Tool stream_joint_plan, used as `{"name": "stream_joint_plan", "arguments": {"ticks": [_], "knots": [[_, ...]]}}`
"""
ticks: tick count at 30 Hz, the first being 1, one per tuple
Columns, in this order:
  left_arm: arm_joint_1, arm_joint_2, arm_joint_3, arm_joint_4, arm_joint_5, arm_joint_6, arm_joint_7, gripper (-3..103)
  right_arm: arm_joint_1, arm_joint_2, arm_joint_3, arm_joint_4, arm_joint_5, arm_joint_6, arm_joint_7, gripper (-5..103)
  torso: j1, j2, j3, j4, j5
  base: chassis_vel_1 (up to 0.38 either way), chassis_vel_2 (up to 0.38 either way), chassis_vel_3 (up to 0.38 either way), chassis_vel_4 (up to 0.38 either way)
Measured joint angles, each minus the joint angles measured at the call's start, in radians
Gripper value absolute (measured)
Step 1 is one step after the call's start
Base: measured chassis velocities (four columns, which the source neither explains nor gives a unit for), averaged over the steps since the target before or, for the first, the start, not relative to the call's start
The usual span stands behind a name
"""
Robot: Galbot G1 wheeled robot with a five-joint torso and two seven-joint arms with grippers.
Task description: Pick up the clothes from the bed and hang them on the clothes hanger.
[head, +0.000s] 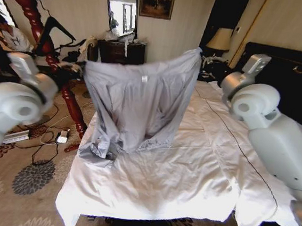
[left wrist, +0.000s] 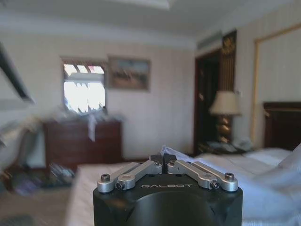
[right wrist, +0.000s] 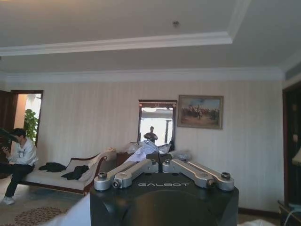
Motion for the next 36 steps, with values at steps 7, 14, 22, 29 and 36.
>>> {"name": "stream_joint_plan", "arguments": {"ticks": [7,14,22,29,36], "knots": [[-0.373,-0.287,0.267,0.328,0.058,-0.020,0.039,0,-0.006,0.057,-0.040,-0.154,-0.040,0.028,-0.020,0,0.000,0.000,0.000,-0.0039,0.0048,-0.025,-0.023,-0.005,-0.012],[-0.636,-0.647,0.343,0.843,0.121,-0.067,0.186,0,0.096,0.075,-0.101,-0.434,-0.079,0.099,-0.073,0,0.000,0.000,0.000,-0.0039,0.0039,0.007,0.004,0.003,-0.003],[-0.780,-0.736,0.347,0.992,0.127,-0.079,0.238,0,0.389,0.167,-0.210,-0.639,-0.045,0.129,-0.102,0,0.000,0.000,0.000,-0.0010,0.0012,-0.013,-0.005,0.002,0.000],[-0.773,-0.552,0.342,0.683,0.082,-0.034,0.137,0,0.361,0.098,-0.142,-0.451,0.041,0.088,-0.059,0,0.000,0.000,0.000,-0.0032,0.0019,0.000,0.000,0.000,0.000],[-0.733,-0.317,0.327,0.323,-0.012,0.019,0.024,0,0.125,-0.077,0.054,-0.093,0.134,0.021,0.012,0,0.000,0.000,0.000,-0.0024,0.0019,0.000,0.000,0.000,0.000]]}}
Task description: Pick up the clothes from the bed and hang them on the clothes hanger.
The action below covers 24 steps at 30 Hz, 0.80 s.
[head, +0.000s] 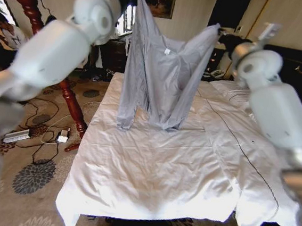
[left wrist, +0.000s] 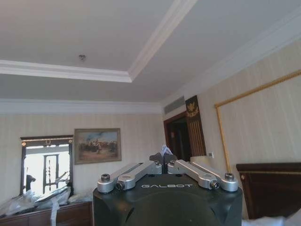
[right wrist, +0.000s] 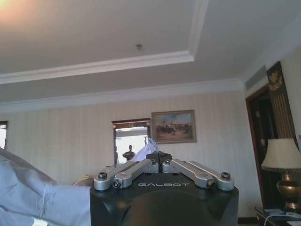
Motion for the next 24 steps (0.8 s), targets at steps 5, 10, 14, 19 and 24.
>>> {"name": "stream_joint_plan", "arguments": {"ticks": [5,10,14,19,24], "knots": [[0.028,0.126,-0.060,-0.239,-0.106,0.039,-0.073,0,-0.200,-0.154,0.226,0.214,0.057,-0.021,0.021,0,0.000,0.000,0.000,-0.0004,-0.0003,0.000,0.000,0.000,0.000],[0.009,0.176,-0.117,-0.362,-0.195,0.065,-0.118,0,-0.331,-0.282,0.398,0.322,0.120,-0.022,0.019,0,0.000,0.000,0.000,-0.0009,0.0004,0.000,0.000,0.000,0.000],[-0.086,0.155,-0.119,-0.356,-0.240,0.081,-0.136,0,-0.258,-0.310,0.408,0.335,0.164,-0.028,0.015,0,0.000,0.000,0.000,0.0005,-0.0005,0.000,0.000,0.000,0.000],[-0.171,0.127,-0.107,-0.314,-0.274,0.107,-0.142,0,-0.183,-0.309,0.396,0.322,0.197,-0.049,0.015,0,0.000,0.000,0.000,-0.0009,0.0011,0.000,0.000,0.000,0.000],[-0.173,0.148,-0.108,-0.301,-0.287,0.137,-0.152,0,-0.173,-0.316,0.401,0.314,0.212,-0.062,0.015,0,0.000,0.000,0.000,0.0002,-0.0001,0.000,0.000,0.000,0.000]]}}
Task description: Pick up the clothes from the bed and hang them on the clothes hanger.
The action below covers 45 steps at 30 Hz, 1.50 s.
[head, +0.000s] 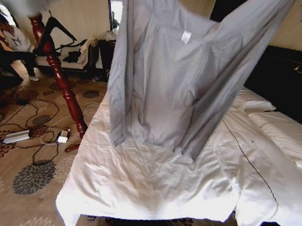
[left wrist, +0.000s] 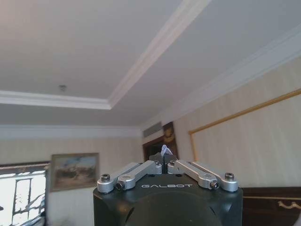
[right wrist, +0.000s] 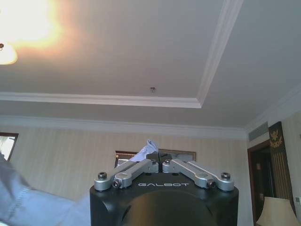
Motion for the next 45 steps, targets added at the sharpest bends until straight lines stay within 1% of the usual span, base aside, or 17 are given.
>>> {"name": "stream_joint_plan", "arguments": {"ticks": [6,8,10,11,12,14,15,16,21,22,25,26,30,33,35,40,45], "knots": [[0.114,0.026,-0.002,-0.035,0.033,0.027,-0.035,0,-0.077,0.034,-0.005,0.005,-0.040,-0.003,0.008,0,0.000,0.000,0.000,-0.0005,-0.0002,0.000,0.000,0.000,0.000],[0.210,0.038,-0.012,-0.065,0.064,0.042,-0.059,0,-0.168,0.062,-0.014,0.007,-0.088,-0.002,0.009,0,0.000,0.000,0.001,-0.0003,0.0002,0.000,0.000,0.000,0.000],[0.362,0.047,-0.030,-0.101,0.104,0.057,-0.102,0,-0.281,0.105,-0.034,0.007,-0.152,0.003,0.009,0,0.001,0.000,0.001,-0.0005,0.0003,0.000,0.000,0.000,0.000],[0.469,0.056,-0.049,-0.121,0.152,0.063,-0.123,0,-0.343,0.138,-0.050,-0.002,-0.215,0.009,0.002,0,0.001,0.000,0.000,-0.0007,0.0001,0.000,0.000,0.000,0.000],[0.469,0.056,-0.049,-0.121,0.152,0.063,-0.123,0,-0.343,0.138,-0.050,-0.002,-0.215,0.009,0.002,0,0.001,0.000,0.000,-0.0007,0.0001,0.000,0.000,0.000,0.000],[0.613,0.061,-0.065,-0.152,0.212,0.070,-0.148,0,-0.412,0.190,-0.079,-0.033,-0.312,0.021,-0.010,0,0.000,0.000,0.000,0.0001,-0.0003,0.000,0.000,0.000,0.000],[0.617,0.061,-0.065,-0.152,0.214,0.070,-0.149,0,-0.415,0.194,-0.082,-0.036,-0.318,0.022,-0.011,0,0.000,0.000,0.000,0.0001,-0.0003,0.000,0.000,0.000,0.000],[0.668,0.049,-0.043,-0.146,0.265,0.064,-0.157,0,-0.432,0.224,-0.117,-0.067,-0.371,0.031,-0.023,0,0.000,0.000,0.000,-0.0002,0.0003,0.000,0.000,0.000,0.000],[0.708,0.006,-0.013,-0.099,0.321,0.051,-0.165,0,-0.426,0.280,-0.194,-0.119,-0.428,0.040,-0.037,0,0.000,0.000,0.000,-0.0009,0.0003,0.000,0.000,0.000,0.000],[0.731,-0.033,-0.001,-0.045,0.357,0.046,-0.167,0,-0.404,0.327,-0.257,-0.160,-0.459,0.046,-0.040,0,0.000,0.000,0.000,-0.0009,0.0002,0.000,0.000,0.000,0.000],[0.767,-0.073,0.004,0.044,0.421,0.044,-0.145,0,-0.350,0.428,-0.359,-0.252,-0.511,0.057,-0.040,0,0.000,0.000,0.000,-0.0004,0.0003,0.000,0.000,0.000,0.000],[0.767,-0.073,0.004,0.044,0.421,0.044,-0.145,0,-0.350,0.428,-0.359,-0.252,-0.511,0.057,-0.040,0,0.000,0.000,0.000,-0.0004,0.0003,0.000,0.000,0.000,0.000],[0.807,-0.103,0.002,0.160,0.486,0.040,-0.103,0,-0.288,0.518,-0.435,-0.410,-0.570,0.092,-0.056,0,0.000,0.000,0.000,0.0006,0.0001,0.000,0.000,0.000,0.000],[0.819,-0.135,0.002,0.215,0.512,0.030,-0.086,0,-0.272,0.539,-0.451,-0.468,-0.592,0.108,-0.067,0,0.000,0.000,0.000,0.0001,0.0000,0.000,0.000,0.000,0.000],[0.834,-0.196,0.003,0.284,0.545,0.015,-0.068,0,-0.259,0.561,-0.466,-0.531,-0.615,0.125,-0.084,0,0.000,0.000,0.000,-0.0010,0.0005,0.000,0.000,0.000,0.000],[0.871,-0.273,0.002,0.366,0.582,-0.012,-0.059,0,-0.260,0.583,-0.473,-0.583,-0.623,0.143,-0.100,0,0.000,0.000,0.000,-0.0010,0.0004,0.000,0.000,0.000,0.000],[0.901,-0.286,-0.009,0.402,0.612,-0.026,-0.053,0,-0.273,0.588,-0.472,-0.587,-0.624,0.149,-0.102,0,0.000,0.000,0.000,-0.0003,0.0003,0.000,0.000,0.000,0.000]]}}
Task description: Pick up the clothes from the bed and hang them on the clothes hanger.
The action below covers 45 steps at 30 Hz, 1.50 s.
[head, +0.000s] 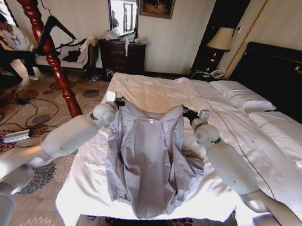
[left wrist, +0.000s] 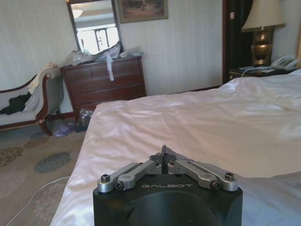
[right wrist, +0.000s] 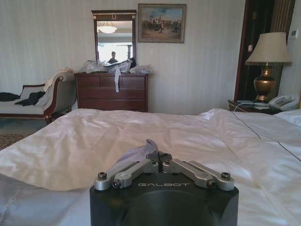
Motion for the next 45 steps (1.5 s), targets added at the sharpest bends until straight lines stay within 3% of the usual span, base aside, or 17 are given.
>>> {"name": "stream_joint_plan", "arguments": {"ticks": [7,8,10,12,13,14,16,19,22,24,26,27,29,32,43,45], "knots": [[0.022,0.022,-0.015,0.006,-0.010,0.006,0.001,0,-0.018,-0.003,0.003,0.006,0.002,0.001,-0.002,0,0.000,0.000,0.000,-0.0003,-0.0001,0.000,0.000,0.000,0.000],[0.023,0.028,-0.015,0.008,-0.014,0.010,0.007,11,-0.021,-0.001,0.005,0.006,-0.001,0.001,-0.002,0,0.000,0.000,0.000,-0.0003,-0.0001,0.000,0.000,0.000,0.000],[0.025,0.029,-0.016,0.010,-0.017,0.010,0.012,11,-0.024,0.001,0.007,0.010,-0.005,0.001,-0.002,0,0.000,0.000,0.000,-0.0001,0.0000,0.000,0.000,0.000,0.000],[0.029,0.030,-0.017,0.009,-0.033,0.012,0.018,22,-0.029,0.004,0.009,0.022,-0.008,0.000,-0.002,0,0.000,0.000,0.000,-0.0001,-0.0002,0.000,0.000,0.000,0.000],[0.032,0.031,-0.018,0.007,-0.040,0.014,0.022,22,-0.031,0.005,0.008,0.027,-0.010,-0.001,-0.002,0,0.000,0.000,0.000,-0.0002,-0.0002,0.000,0.000,0.000,0.000],[0.043,0.038,-0.021,-0.005,-0.045,0.028,0.029,32,-0.033,0.011,0.003,0.030,-0.016,-0.001,-0.002,0,0.000,0.000,0.000,-0.0005,-0.0002,0.000,0.000,0.000,0.000],[0.049,0.044,-0.023,-0.009,-0.044,0.034,0.032,32,-0.033,0.015,-0.001,0.028,-0.018,-0.001,-0.002,0,0.000,0.000,0.000,-0.0006,-0.0001,0.000,0.000,0.000,0.000],[0.079,0.080,-0.048,-0.024,-0.046,0.048,0.047,48,-0.030,0.026,-0.015,0.005,-0.020,-0.002,0.000,0,0.000,0.000,0.000,0.0003,-0.0003,0.000,0.000,0.000,0.000],[0.096,0.107,-0.068,-0.041,-0.074,0.051,0.072,54,-0.029,0.029,-0.023,-0.004,-0.022,-0.001,-0.001,0,0.000,0.000,0.000,0.0005,-0.0003,0.000,0.000,0.000,0.000],[0.122,0.141,-0.107,-0.076,-0.188,0.057,0.119,64,-0.029,0.032,-0.026,-0.012,-0.023,-0.001,-0.002,0,0.000,0.000,0.000,0.0000,-0.0004,0.000,0.000,0.000,0.000],[0.167,0.170,-0.188,-0.122,-0.380,0.082,0.155,76,-0.029,0.038,-0.028,-0.020,-0.025,0.000,-0.002,0,0.000,0.000,0.000,-0.0002,0.0001,0.000,0.000,0.000,0.000],[0.188,0.181,-0.221,-0.134,-0.431,0.088,0.171,81,-0.030,0.040,-0.029,-0.020,-0.026,0.000,-0.002,0,0.000,0.000,0.000,-0.0001,-0.0002,0.000,0.000,0.000,0.000],[0.197,0.187,-0.233,-0.139,-0.447,0.090,0.178,81,-0.030,0.040,-0.030,-0.020,-0.026,0.000,-0.002,0,0.000,0.000,0.000,-0.0001,-0.0002,0.000,0.000,0.000,0.000],[0.238,0.211,-0.281,-0.151,-0.517,0.086,0.213,97,-0.033,0.036,-0.035,-0.014,-0.027,0.001,-0.001,0,0.000,0.000,0.000,0.0001,-0.0003,0.000,0.000,0.000,0.000],[0.237,0.226,-0.346,-0.130,-0.586,0.054,0.249,100,-0.033,0.036,-0.039,-0.025,-0.037,0.006,-0.003,0,0.000,0.000,0.000,-0.0002,0.0000,0.000,0.000,0.000,0.000],[0.238,0.224,-0.371,-0.148,-0.691,0.046,0.242,100,-0.030,0.042,-0.043,-0.029,-0.041,0.007,-0.003,0,0.000,0.000,0.000,-0.0001,0.0002,0.000,0.000,0.000,0.000]]}}
